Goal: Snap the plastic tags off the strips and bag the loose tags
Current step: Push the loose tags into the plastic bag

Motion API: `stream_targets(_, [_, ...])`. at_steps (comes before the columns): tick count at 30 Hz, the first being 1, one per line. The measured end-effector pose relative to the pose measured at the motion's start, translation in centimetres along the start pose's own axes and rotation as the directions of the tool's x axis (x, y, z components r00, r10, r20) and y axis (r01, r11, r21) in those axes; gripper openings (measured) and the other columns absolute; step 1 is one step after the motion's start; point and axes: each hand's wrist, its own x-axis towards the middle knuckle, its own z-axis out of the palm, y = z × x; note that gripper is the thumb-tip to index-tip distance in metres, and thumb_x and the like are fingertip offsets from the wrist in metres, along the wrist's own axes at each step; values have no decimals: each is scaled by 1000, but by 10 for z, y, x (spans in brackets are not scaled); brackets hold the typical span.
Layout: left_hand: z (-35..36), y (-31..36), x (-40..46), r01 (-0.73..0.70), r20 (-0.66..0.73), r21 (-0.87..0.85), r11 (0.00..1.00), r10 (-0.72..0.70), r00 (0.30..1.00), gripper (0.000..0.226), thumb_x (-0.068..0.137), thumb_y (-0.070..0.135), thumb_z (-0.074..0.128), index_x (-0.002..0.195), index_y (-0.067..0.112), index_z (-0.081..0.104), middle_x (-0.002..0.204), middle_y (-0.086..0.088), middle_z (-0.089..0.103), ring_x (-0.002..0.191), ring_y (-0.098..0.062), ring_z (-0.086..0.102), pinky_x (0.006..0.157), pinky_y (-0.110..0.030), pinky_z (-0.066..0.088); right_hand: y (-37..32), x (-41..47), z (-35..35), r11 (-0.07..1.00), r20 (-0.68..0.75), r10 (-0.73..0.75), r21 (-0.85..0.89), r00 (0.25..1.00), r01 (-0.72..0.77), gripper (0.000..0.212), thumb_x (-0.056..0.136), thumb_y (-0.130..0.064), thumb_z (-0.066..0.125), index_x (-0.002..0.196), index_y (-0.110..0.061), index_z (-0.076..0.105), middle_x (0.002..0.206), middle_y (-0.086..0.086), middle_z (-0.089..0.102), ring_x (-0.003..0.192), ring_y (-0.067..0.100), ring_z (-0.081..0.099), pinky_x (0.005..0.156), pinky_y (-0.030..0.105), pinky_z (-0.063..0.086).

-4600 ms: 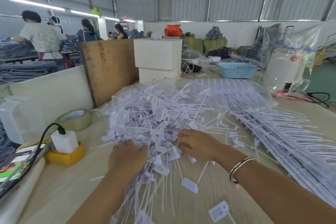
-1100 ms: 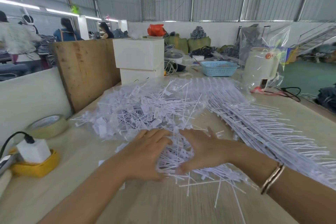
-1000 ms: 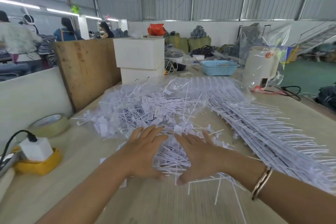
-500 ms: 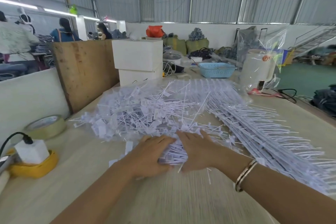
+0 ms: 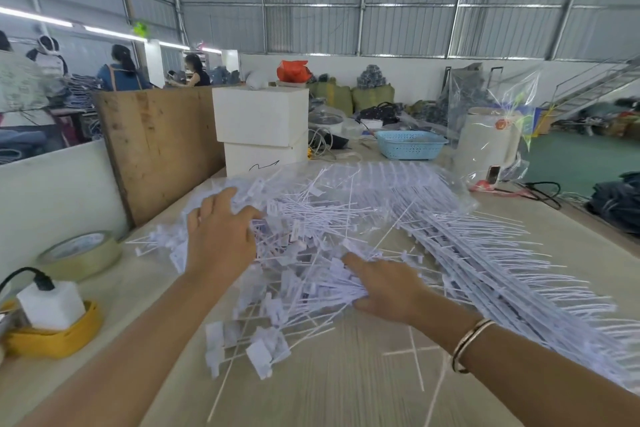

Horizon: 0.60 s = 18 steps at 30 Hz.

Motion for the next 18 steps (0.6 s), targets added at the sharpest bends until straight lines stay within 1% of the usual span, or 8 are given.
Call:
stream_targets(2, [1, -10, 6, 62, 40, 4, 998, -62, 997, 29, 85, 10, 57, 109, 24, 67, 142, -6, 42, 128, -31, 36, 103, -48, 28, 13, -3, -18, 995, 22, 30, 95, 999, -32, 60, 80, -39, 60, 130, -30, 29, 74, 0, 55, 77, 27, 59, 63, 30, 39])
stream_targets(4, [1, -16, 10, 87, 82, 14, 996, -88, 993, 32, 89, 11, 52, 115, 24, 63, 136, -1, 48, 122, -27, 42, 98, -43, 32, 23, -4, -34, 979, 51, 46, 197, 998, -55, 58, 79, -33, 62, 130, -29, 36, 61, -4, 45, 58, 17, 48, 57, 29, 37])
stream_targets(6, [3, -18, 11, 83, 93, 21, 996, -84, 992, 40, 87, 6, 51, 122, 23, 58, 130, 0, 54, 116, -26, 48, 93, -40, 35, 32, -2, -46, 956, 69, 41, 289, 997, -59, 57, 81, -28, 65, 132, -25, 40, 65, -3, 50, 54, 11, 45, 56, 27, 37])
stream_targets(9, [2, -20, 13, 74, 80, -10, 997, -73, 994, 51, 83, -4, 51, 128, 19, 52, 130, -2, 55, 115, -27, 49, 91, -40, 39, 43, 1, -65, 911, 71, 35, 408, 997, -61, 53, 82, -21, 66, 131, -28, 45, 75, -10, 56, 50, -1, 49, 51, 12, 37])
stream_targets(11, [-1, -21, 15, 56, 86, 16, 998, -57, 995, 52, 84, -4, 51, 131, 18, 50, 131, -3, 53, 115, -27, 47, 91, -40, 41, 51, 2, -76, 895, 46, 39, 443, 998, -55, 33, 82, -19, 65, 101, -42, 50, 74, -16, 54, 57, -1, 51, 53, 9, 38])
stream_targets(13, [-4, -21, 17, 41, 80, 18, 999, -42, 996, 48, 86, 0, 53, 131, 15, 50, 130, -6, 53, 115, -29, 47, 90, -41, 42, 54, 2, -89, 897, 22, 35, 441, 999, -41, 35, 82, -18, 64, 83, -47, 44, 71, -21, 56, 58, -4, 51, 55, 7, 38])
stream_targets(15, [-8, -19, 19, 32, 57, -18, 999, -31, 998, 39, 89, 7, 54, 127, 13, 54, 128, -7, 54, 112, -30, 50, 87, -42, 43, 58, 5, -98, 885, -3, 47, 463, 999, -40, 31, 81, -16, 64, 81, -41, 47, 69, -21, 57, 56, -3, 50, 54, 9, 39])
stream_targets(18, [-12, -14, 23, 57, 23, -228, 972, -54, 998, 32, 92, 8, 52, 123, 10, 58, 128, -8, 53, 104, -29, 58, 83, -40, 46, 59, 14, -111, 869, -52, 61, 494, 997, -27, 24, 80, -13, 64, 83, -31, 47, 73, -10, 56, 59, 7, 53, 51, 14, 42])
